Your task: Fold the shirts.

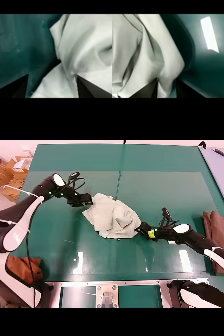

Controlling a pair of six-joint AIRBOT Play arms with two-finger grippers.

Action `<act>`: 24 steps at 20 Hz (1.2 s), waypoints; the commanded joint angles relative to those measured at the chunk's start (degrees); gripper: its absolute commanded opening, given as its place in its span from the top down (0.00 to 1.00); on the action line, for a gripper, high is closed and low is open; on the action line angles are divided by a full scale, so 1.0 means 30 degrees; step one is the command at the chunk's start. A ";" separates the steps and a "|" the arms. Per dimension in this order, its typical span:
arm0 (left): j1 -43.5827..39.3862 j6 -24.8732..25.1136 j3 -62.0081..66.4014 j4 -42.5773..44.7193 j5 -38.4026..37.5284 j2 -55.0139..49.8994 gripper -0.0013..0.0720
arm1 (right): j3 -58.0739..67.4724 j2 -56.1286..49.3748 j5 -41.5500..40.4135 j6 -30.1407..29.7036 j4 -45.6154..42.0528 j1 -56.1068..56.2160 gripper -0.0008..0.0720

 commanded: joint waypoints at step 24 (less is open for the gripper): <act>0.0794 0.3650 0.0117 -0.4277 -0.3002 -0.0590 0.96 | 0.1872 -0.0707 -0.0182 -0.2331 0.0153 -0.0568 0.96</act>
